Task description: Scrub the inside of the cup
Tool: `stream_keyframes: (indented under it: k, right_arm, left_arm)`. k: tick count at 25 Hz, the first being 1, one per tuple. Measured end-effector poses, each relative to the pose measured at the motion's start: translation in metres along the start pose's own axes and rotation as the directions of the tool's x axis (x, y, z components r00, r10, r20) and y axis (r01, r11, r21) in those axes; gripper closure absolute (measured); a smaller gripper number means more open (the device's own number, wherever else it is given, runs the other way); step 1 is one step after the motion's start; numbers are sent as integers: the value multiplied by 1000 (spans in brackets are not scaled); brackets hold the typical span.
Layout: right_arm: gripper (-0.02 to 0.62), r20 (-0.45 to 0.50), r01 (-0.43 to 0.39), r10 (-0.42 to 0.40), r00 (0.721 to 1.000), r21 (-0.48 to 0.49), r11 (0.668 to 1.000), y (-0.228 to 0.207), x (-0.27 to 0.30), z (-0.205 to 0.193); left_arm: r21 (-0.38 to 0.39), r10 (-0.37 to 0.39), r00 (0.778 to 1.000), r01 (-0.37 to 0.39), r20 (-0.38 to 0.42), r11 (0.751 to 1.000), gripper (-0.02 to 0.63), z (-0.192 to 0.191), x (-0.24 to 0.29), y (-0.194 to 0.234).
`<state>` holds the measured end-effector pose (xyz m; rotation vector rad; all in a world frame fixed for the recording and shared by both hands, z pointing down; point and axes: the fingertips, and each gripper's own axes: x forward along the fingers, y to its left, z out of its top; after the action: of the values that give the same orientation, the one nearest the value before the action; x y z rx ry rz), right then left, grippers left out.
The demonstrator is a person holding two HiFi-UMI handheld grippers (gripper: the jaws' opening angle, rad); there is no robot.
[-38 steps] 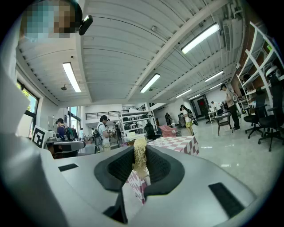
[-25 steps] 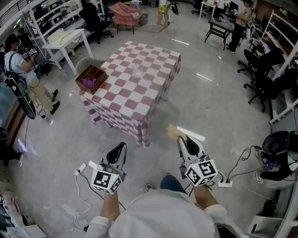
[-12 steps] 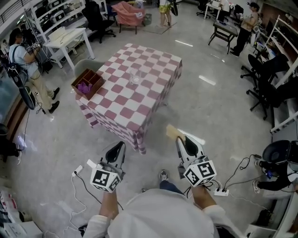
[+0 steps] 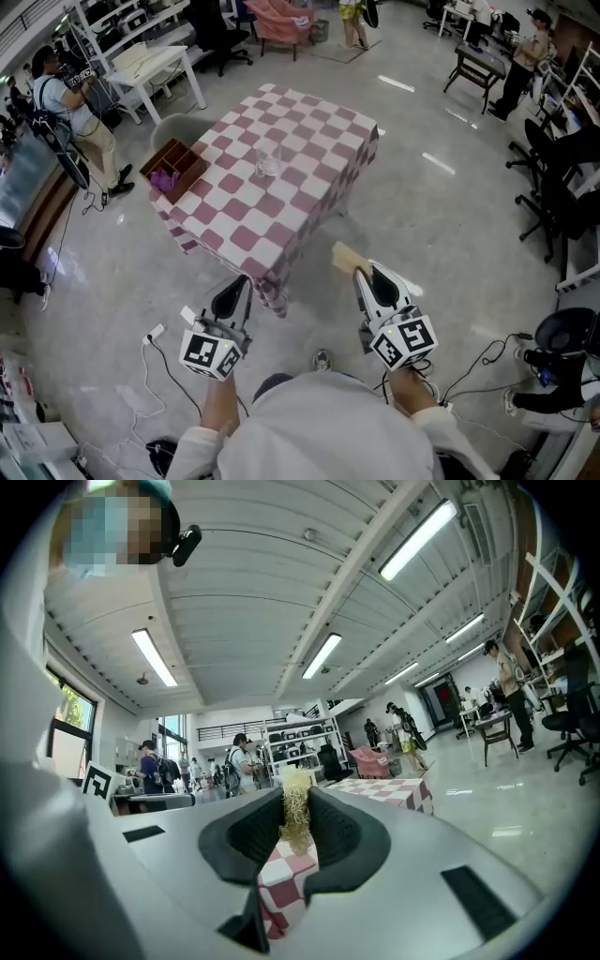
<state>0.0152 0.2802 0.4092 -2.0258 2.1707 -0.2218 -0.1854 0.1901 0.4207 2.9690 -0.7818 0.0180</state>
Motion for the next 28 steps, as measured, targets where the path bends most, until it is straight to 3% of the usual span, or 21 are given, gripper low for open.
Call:
stream_keyframes:
  k: [14,21,28]
  right_arm:
    - [508,-32,-42,43,999,41,998,-49,32,-7]
    - [508,-44,-40,41,998,31,999,-63,69,-10]
    - [508,-48,-54,55,997,18,998,-77,139,-5]
  left_arm:
    - [-35,98,995,-99,-35,994,563,-12,54,20]
    - [-45,97,995,-98,-34,994,563,-17,90,51]
    - [-38,90,995,-92,-47,995,563,-17,137,102]
